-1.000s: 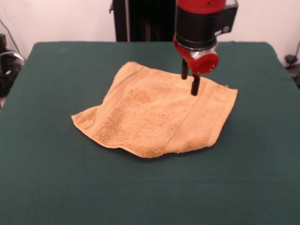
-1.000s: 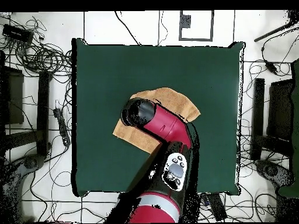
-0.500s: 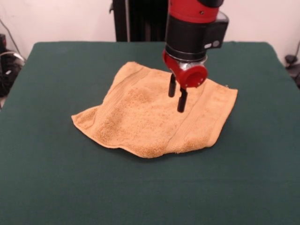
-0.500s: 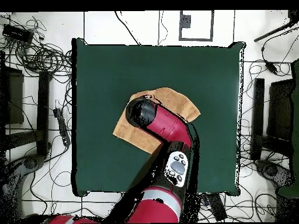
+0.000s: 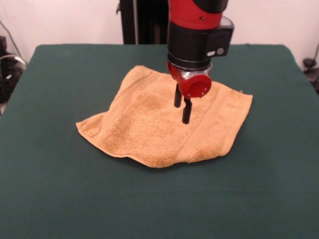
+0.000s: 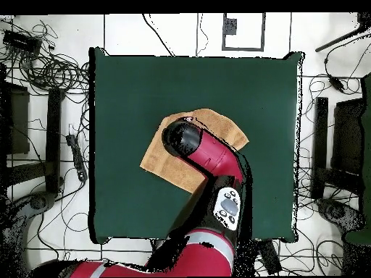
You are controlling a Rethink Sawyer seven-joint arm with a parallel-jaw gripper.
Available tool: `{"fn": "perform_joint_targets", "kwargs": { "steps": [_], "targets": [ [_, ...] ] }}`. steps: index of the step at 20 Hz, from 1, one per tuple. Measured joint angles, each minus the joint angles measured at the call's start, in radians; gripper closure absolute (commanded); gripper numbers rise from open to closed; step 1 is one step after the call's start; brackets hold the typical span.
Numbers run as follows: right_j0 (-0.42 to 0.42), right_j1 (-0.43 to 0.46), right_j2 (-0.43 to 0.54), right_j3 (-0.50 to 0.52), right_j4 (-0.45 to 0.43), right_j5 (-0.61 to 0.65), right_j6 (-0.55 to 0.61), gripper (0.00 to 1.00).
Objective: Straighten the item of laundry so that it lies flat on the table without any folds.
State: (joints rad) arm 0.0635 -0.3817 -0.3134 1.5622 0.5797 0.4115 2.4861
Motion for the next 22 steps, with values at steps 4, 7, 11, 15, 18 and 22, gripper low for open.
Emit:
{"fn": "perform_joint_targets", "kwargs": {
  "steps": [4,7,11,15,18,22],
  "targets": [
    [-0.008,-0.003,0.012,0.003,0.007,0.021,0.000,0.00],
    [-0.014,-0.009,0.022,0.010,0.011,0.038,0.000,0.00],
    [-0.021,-0.021,0.031,0.020,0.015,0.056,0.000,0.00],
    [-0.023,-0.032,0.034,0.028,0.018,0.064,0.000,0.00],
    [-0.023,-0.049,0.037,0.037,0.020,0.064,0.000,0.00],
    [-0.022,-0.055,0.038,0.039,0.027,0.064,0.000,0.00]
  ]
}}
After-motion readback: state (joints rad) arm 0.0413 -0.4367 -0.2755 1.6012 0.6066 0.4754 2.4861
